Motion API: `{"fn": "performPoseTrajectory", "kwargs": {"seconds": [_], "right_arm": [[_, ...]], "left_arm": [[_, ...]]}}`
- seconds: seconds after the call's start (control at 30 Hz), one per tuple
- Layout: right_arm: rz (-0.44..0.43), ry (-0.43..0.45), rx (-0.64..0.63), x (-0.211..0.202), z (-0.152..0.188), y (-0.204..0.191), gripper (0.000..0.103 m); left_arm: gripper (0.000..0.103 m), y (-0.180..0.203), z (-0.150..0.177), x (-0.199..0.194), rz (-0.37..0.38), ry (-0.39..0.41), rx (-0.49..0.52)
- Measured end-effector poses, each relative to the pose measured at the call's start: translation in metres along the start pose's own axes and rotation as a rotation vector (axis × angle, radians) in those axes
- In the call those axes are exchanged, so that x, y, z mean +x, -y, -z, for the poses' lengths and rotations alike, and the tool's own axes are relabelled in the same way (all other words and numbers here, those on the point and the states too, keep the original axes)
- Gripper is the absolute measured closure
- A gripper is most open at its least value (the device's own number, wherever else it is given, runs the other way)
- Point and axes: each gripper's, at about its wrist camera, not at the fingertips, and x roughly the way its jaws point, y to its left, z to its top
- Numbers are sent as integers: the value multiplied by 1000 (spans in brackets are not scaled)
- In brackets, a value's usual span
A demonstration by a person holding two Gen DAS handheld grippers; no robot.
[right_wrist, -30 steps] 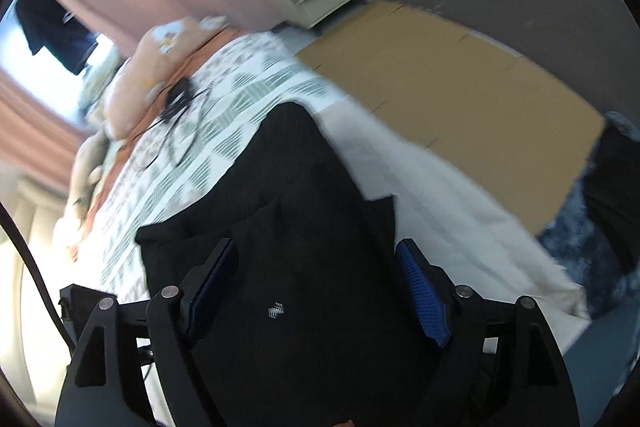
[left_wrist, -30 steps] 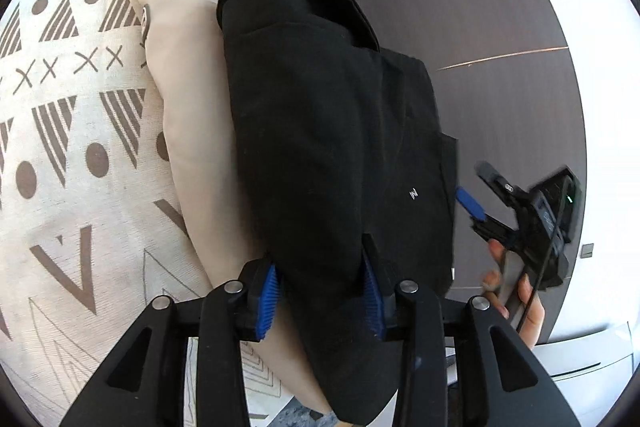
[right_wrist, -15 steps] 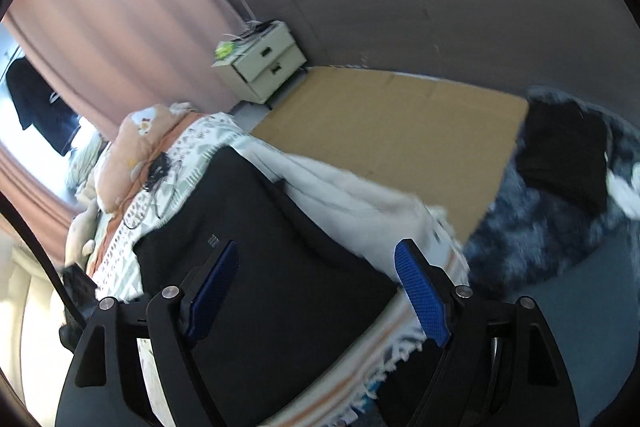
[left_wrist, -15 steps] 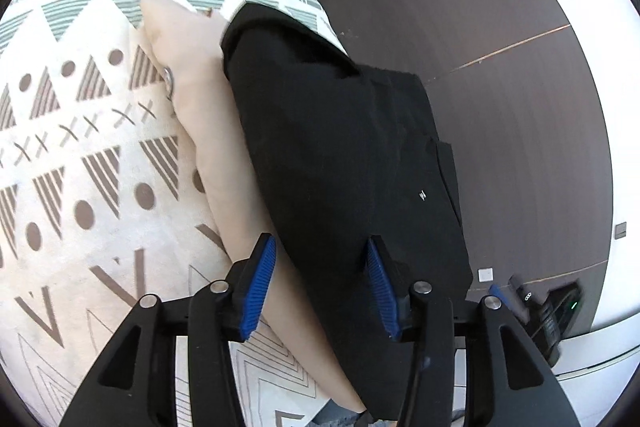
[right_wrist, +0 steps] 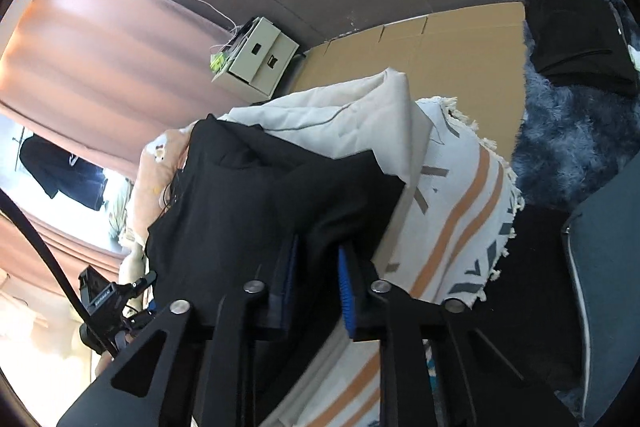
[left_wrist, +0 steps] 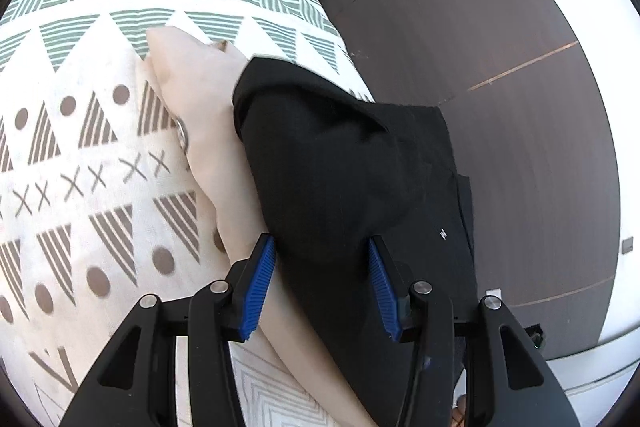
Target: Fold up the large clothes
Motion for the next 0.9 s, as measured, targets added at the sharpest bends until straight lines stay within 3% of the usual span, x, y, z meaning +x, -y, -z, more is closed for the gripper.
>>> {"fn": "performPoseTrajectory", "kwargs": {"seconds": [0.27,0.43,0.53,0.57,0.6,0.63,0.67,0.7,0.73,0.9], "right_arm": [[33,13,-17,25,-3,-14,91],[47,13,2,25,-6,-13,91],[100,35,-13,17,-3,-17,88],[117,40,-25,13,-2,-20,87],[124,42,-37,11,-1,-23,85],[134,43,-48,5,0,-27,78],[138,45,-55,1,2,-29,59],[138,53,-64,-5,3,-33,45],[133,63,-68,-12,5,-36,20],[112,85,-78,-36,15,-46,18]], "left_arm": [[55,-12,-22,-3,-64,55,-5],[55,-5,-22,-11,-106,51,23],[55,3,-16,-23,-91,51,51],[51,6,-13,-30,-88,59,64],[38,10,-11,-35,-89,66,76],[30,15,-8,-42,-82,75,91],[17,14,-2,-54,-72,82,102],[13,17,0,-61,-64,89,114],[13,19,3,-67,-62,94,124],[13,36,20,-107,-88,124,195]]}}
